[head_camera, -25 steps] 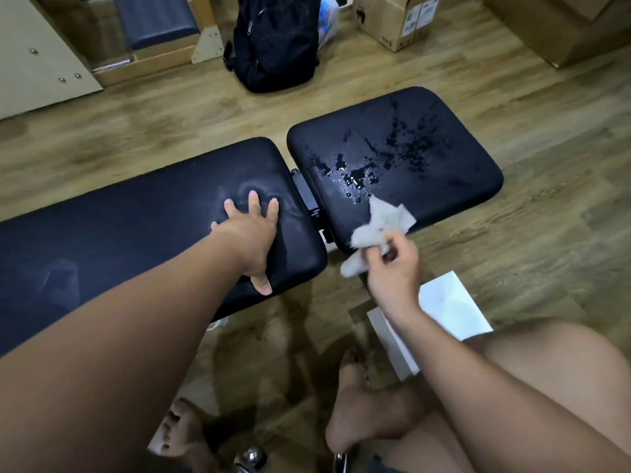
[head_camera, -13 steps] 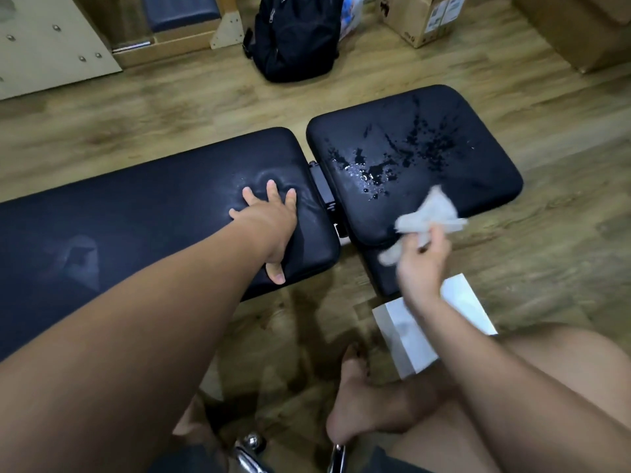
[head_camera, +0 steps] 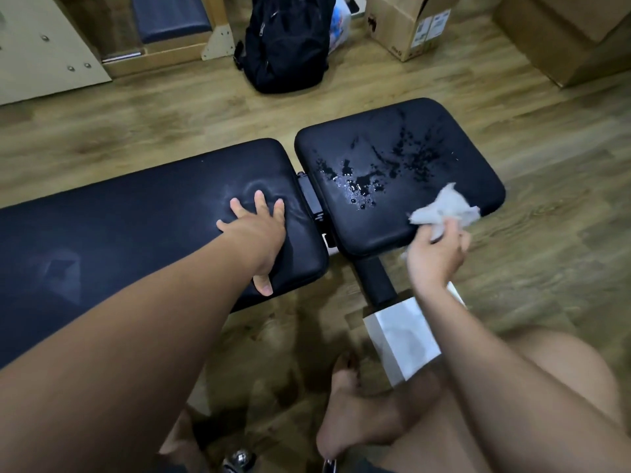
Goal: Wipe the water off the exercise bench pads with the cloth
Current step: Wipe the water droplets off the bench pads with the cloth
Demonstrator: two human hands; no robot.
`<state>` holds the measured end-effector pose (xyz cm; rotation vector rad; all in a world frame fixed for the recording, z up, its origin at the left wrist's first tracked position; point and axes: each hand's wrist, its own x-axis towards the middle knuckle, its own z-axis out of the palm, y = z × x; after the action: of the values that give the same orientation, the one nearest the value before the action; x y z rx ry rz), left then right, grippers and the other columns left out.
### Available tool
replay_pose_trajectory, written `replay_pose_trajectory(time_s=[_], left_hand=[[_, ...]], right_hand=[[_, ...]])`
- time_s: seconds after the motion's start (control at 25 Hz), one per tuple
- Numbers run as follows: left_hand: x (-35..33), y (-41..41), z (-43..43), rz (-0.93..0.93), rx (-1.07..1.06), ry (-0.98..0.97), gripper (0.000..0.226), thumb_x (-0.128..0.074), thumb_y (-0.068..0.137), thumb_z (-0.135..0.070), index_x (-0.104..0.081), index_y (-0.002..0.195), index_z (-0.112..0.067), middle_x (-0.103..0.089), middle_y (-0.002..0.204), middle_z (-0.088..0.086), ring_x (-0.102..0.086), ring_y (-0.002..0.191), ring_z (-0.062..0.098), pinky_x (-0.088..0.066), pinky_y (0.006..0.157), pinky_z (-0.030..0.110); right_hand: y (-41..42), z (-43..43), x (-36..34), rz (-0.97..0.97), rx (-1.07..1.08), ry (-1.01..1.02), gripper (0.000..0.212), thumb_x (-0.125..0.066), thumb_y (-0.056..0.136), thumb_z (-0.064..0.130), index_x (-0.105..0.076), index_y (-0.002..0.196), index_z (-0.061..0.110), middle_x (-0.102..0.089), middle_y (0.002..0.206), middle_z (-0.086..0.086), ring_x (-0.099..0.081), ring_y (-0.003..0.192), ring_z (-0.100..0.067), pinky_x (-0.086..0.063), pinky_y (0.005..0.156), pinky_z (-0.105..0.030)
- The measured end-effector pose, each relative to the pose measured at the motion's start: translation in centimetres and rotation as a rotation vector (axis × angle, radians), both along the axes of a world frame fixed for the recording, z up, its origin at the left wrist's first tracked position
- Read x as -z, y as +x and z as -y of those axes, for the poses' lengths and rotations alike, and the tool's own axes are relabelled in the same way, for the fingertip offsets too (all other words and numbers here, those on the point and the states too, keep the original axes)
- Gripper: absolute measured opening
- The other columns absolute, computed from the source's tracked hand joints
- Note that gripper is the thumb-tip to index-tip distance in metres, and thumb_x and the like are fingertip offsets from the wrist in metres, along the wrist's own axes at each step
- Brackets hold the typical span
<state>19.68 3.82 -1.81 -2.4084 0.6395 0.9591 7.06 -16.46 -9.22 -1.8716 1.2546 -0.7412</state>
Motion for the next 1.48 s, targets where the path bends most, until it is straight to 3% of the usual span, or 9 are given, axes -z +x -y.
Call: replay_pose_trajectory(time_s=[0.2, 0.44, 0.56, 0.64, 0.88, 0.96, 1.08, 1.2, 1.48], left_hand=[[0.6, 0.0, 1.0, -0.004, 0.011, 0.054, 0.158, -0.092, 0.056, -0.043, 0.037, 0.142, -0.008, 0.035, 0.151, 0.026, 0.002, 0.138, 0.063, -0.029, 0.108, 0.066], [0.0, -0.1, -0.1, 0.0, 0.033, -0.032, 0.156, -0.092, 0.056, -0.041, 0.033, 0.145, -0.011, 0.031, 0.154, 0.022, 0.005, 0.141, 0.058, -0.03, 0.108, 0.064], [-0.1, -0.1, -0.3, -0.009, 0.02, -0.055, 0.157, -0.093, 0.056, -0.039, 0.033, 0.145, -0.012, 0.033, 0.154, 0.021, 0.006, 0.141, 0.058, -0.029, 0.109, 0.065], [0.2, 0.0, -0.1, -0.01, 0.015, -0.059, 0.158, -0.093, 0.055, -0.039, 0.034, 0.144, -0.011, 0.034, 0.153, 0.022, 0.007, 0.14, 0.06, -0.027, 0.109, 0.067], [0.3, -0.3, 0.7, -0.026, -0.03, -0.043, 0.157, -0.093, 0.056, -0.039, 0.032, 0.145, -0.007, 0.033, 0.152, 0.026, 0.005, 0.139, 0.062, -0.023, 0.11, 0.067], [0.0, 0.4, 0.6, 0.0, -0.145, -0.22, 0.134, -0.082, 0.067, -0.055, 0.01, 0.154, -0.012, 0.016, 0.16, 0.021, 0.003, 0.143, 0.055, -0.015, 0.113, 0.067], [1.4, 1.8, 0.4, 0.273, -0.102, -0.726, 0.08, -0.04, 0.086, -0.072, -0.039, 0.145, -0.017, -0.03, 0.157, 0.008, -0.01, 0.149, 0.031, 0.001, 0.116, 0.064], [4.9, 0.6, 1.6, 0.4, 0.004, -0.788, 0.073, -0.025, 0.089, -0.064, -0.054, 0.134, -0.014, -0.042, 0.15, 0.011, -0.02, 0.147, 0.031, -0.007, 0.115, 0.065], [7.0, 1.0, 1.9, 0.499, 0.024, -0.829, 0.063, -0.038, 0.084, -0.052, -0.066, 0.119, -0.008, -0.051, 0.139, 0.018, -0.032, 0.138, 0.04, -0.016, 0.111, 0.065]], right_hand=[[-0.1, -1.4, 0.3, 0.022, -0.221, -0.011, 0.018, -0.055, 0.087, 0.004, -0.066, 0.101, 0.006, -0.044, 0.103, -0.007, -0.049, 0.072, 0.003, -0.028, 0.07, 0.002], [1.8, 1.3, 0.0, 0.046, 0.006, -0.016, 0.023, -0.048, 0.09, 0.009, -0.063, 0.107, 0.007, -0.042, 0.107, -0.008, -0.048, 0.082, -0.022, -0.04, 0.084, -0.02], [3.0, 9.3, -2.6, 0.071, 0.293, 0.043, 0.018, -0.043, 0.091, 0.0, -0.06, 0.095, 0.004, -0.051, 0.107, -0.014, -0.044, 0.089, -0.021, -0.031, 0.069, -0.002], [2.8, 13.5, -3.0, -0.171, 0.233, -0.056, 0.018, -0.046, 0.09, 0.005, -0.051, 0.083, 0.021, -0.05, 0.097, -0.006, -0.041, 0.087, -0.019, -0.029, 0.06, -0.011], [3.4, 16.1, -2.6, -0.342, 0.085, -0.032, 0.039, -0.038, 0.076, 0.02, -0.066, 0.103, 0.021, -0.062, 0.094, -0.008, -0.061, 0.086, -0.031, -0.055, 0.083, -0.039], [2.7, 17.3, -2.8, -0.314, 0.015, 0.068, 0.036, -0.037, 0.08, 0.023, -0.065, 0.101, 0.017, -0.067, 0.094, -0.014, -0.064, 0.086, -0.036, -0.055, 0.079, -0.043], [2.7, 19.2, -3.1, -0.176, -0.09, 0.204, 0.019, -0.048, 0.086, 0.014, -0.065, 0.082, 0.013, -0.062, 0.076, -0.01, -0.056, 0.07, -0.025, -0.044, 0.06, -0.029], [4.2, 21.1, -4.2, -0.178, -0.224, 0.33, 0.018, -0.051, 0.087, 0.009, -0.069, 0.085, 0.011, -0.064, 0.081, -0.008, -0.056, 0.074, -0.02, -0.041, 0.064, -0.029], [13.0, 24.4, -5.7, -0.285, -0.469, 0.541, 0.023, -0.048, 0.095, 0.011, -0.069, 0.099, 0.02, -0.069, 0.102, -0.005, -0.063, 0.092, -0.021, -0.048, 0.079, -0.033]])
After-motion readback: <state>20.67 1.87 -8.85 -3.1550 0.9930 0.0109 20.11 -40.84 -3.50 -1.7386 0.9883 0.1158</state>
